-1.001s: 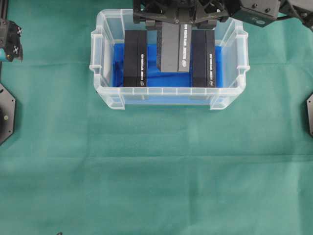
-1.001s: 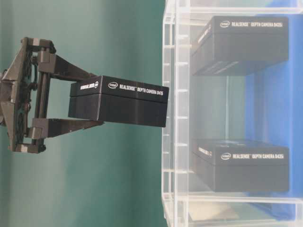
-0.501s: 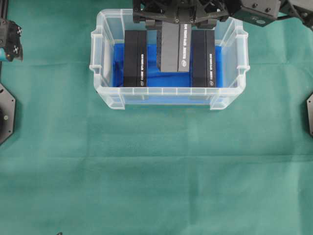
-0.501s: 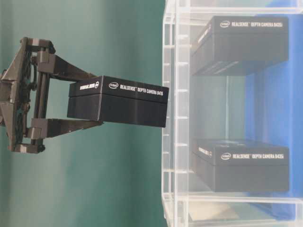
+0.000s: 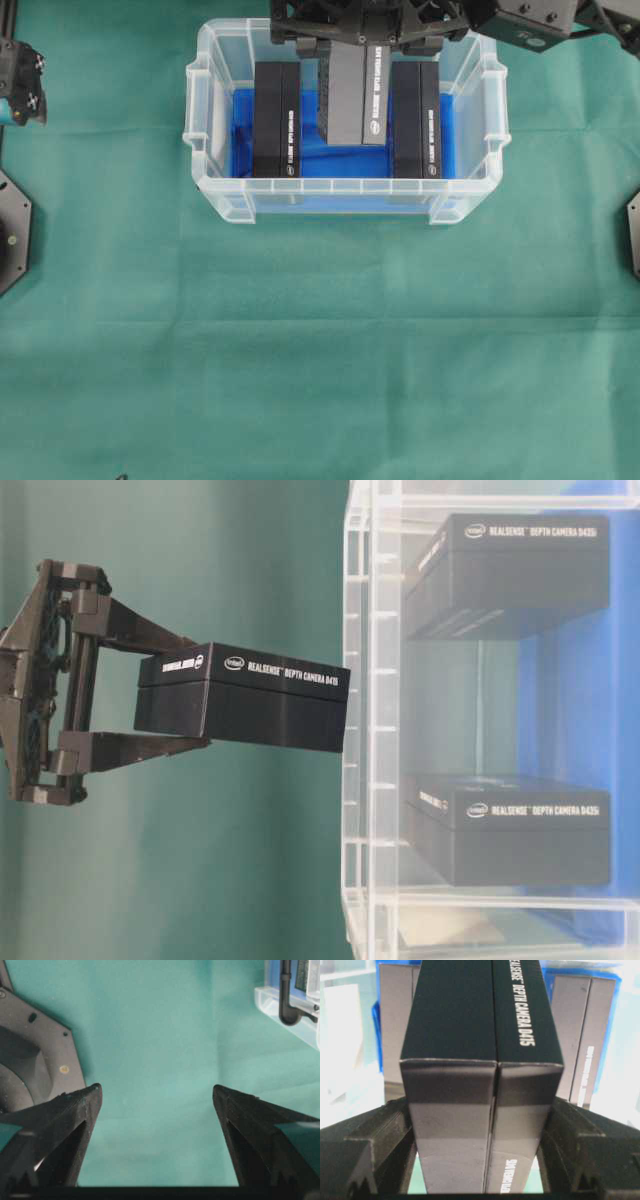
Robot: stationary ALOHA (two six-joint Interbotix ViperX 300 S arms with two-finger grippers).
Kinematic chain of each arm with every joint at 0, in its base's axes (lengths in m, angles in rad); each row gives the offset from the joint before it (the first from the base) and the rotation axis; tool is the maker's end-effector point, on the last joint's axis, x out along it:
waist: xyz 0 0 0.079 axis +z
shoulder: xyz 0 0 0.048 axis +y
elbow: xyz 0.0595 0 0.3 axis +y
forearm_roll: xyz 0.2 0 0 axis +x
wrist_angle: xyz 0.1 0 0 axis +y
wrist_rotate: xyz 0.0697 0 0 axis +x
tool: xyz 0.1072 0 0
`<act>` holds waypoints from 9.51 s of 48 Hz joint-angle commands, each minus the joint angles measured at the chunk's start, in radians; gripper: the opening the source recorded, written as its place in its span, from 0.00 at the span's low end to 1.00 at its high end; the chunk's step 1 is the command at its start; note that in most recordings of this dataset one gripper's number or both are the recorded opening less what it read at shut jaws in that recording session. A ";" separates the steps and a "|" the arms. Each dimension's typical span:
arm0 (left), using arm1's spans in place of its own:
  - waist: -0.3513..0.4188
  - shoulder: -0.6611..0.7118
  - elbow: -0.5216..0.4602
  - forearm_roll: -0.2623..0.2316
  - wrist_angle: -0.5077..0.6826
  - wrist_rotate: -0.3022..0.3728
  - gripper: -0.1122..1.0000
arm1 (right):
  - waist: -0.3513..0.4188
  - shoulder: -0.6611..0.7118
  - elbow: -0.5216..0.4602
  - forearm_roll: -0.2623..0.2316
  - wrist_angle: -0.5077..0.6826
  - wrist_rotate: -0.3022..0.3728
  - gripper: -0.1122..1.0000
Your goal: Take out the box from the case.
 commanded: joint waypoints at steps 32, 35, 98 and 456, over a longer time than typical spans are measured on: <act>0.003 -0.002 -0.011 0.002 -0.002 0.000 0.92 | -0.003 -0.057 -0.035 0.000 0.018 -0.005 0.70; 0.003 -0.002 -0.011 0.002 0.002 0.000 0.92 | -0.003 -0.057 -0.038 0.009 0.018 -0.005 0.70; 0.003 -0.003 -0.011 0.002 0.011 -0.002 0.92 | 0.383 -0.052 -0.051 -0.015 0.135 0.310 0.70; -0.035 0.009 -0.018 -0.012 -0.031 -0.080 0.92 | 0.623 -0.775 0.976 -0.049 -0.129 0.494 0.92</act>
